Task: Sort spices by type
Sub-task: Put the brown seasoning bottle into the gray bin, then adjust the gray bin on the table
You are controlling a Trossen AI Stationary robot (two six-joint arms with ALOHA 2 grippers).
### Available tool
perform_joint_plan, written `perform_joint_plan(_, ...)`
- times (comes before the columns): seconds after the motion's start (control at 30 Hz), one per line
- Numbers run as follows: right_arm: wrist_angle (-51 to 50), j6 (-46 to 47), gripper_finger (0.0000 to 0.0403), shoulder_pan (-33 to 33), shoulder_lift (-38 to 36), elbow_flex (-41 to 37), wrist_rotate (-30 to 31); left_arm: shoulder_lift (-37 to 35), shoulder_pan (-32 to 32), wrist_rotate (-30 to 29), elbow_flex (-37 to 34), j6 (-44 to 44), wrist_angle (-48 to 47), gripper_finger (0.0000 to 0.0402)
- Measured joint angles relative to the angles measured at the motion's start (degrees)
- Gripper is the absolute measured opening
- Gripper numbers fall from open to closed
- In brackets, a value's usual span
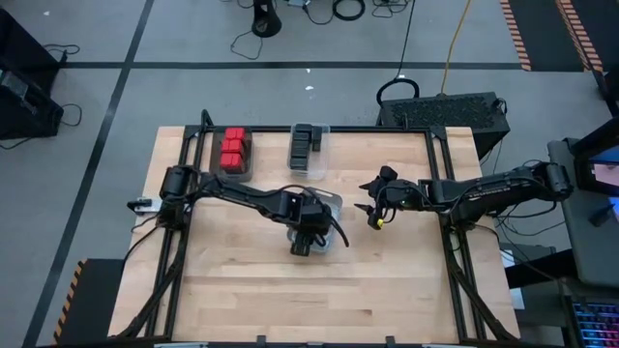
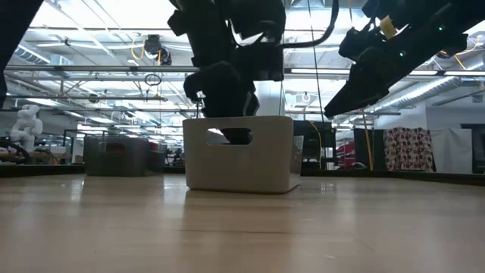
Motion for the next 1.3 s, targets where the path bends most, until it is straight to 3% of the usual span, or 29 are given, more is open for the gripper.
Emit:
perform_joint_plan(0.13, 0.0, 0.0, 0.0263, 0.0, 0.0, 0.0, 0.0, 0.1, 0.0, 0.0, 0.0, 0.0, 0.3, 0.0195)
perform_joint_plan(0.4, 0.0, 0.2, 0.0263, 0.0, 0.0, 0.0, 0.0, 0.1, 0.0, 0.0, 0.0, 0.0, 0.4, 0.0257)
perform_joint_plan(0.67, 0.0, 0.4, 0.0263, 0.0, 0.0, 0.0, 0.0, -0.8, -0.1, 0.0, 0.2, 0.4, 0.0, 0.0264)
perform_joint_plan(0.93, 0.1, 2.2, 0.0253, -0.7, 4.0, 0.1, 0.4, -6.6, -0.1, -1.7, 3.2, 0.4, -3.6, 0.0265)
perform_joint_plan(1.1, 0.3, 1.0, 0.0182, -2.5, 8.4, 0.1, -1.9, -13.3, 0.0, -7.4, 2.8, -0.4, -9.2, 0.0264)
perform_joint_plan(1.3, 4.4, -0.1, 0.0029, -4.6, 12.9, 0.1, -5.9, -25.2, 0.0, -12.0, -4.1, -4.5, -7.1, 0.025)
